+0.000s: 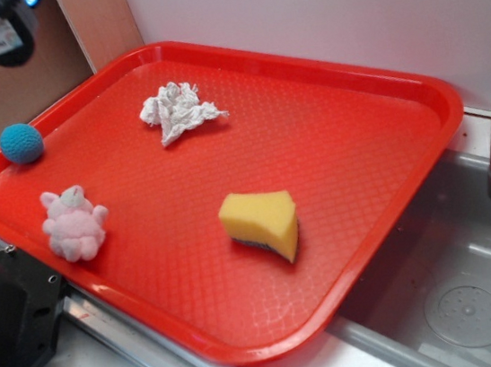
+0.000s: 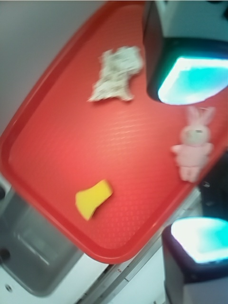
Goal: Grab the green sponge.
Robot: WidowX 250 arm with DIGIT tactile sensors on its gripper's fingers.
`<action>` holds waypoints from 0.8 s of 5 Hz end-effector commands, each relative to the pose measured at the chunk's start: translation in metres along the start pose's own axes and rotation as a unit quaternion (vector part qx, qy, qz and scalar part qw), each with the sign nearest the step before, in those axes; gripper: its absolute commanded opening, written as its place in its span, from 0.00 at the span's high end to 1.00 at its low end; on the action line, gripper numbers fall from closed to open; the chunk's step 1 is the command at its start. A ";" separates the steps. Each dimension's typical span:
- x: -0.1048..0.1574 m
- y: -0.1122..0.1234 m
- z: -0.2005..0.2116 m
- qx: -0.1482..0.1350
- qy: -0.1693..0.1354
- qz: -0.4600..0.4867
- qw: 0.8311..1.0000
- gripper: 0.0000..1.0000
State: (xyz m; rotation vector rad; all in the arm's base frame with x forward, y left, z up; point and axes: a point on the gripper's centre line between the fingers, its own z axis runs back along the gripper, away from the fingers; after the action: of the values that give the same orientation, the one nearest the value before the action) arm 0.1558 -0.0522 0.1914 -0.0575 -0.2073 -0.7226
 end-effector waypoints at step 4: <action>0.051 -0.029 -0.140 -0.050 0.037 -0.182 0.981 0.00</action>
State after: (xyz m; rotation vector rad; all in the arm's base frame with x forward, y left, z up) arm 0.1921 -0.1170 0.0528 -0.0968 -0.0487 -1.0848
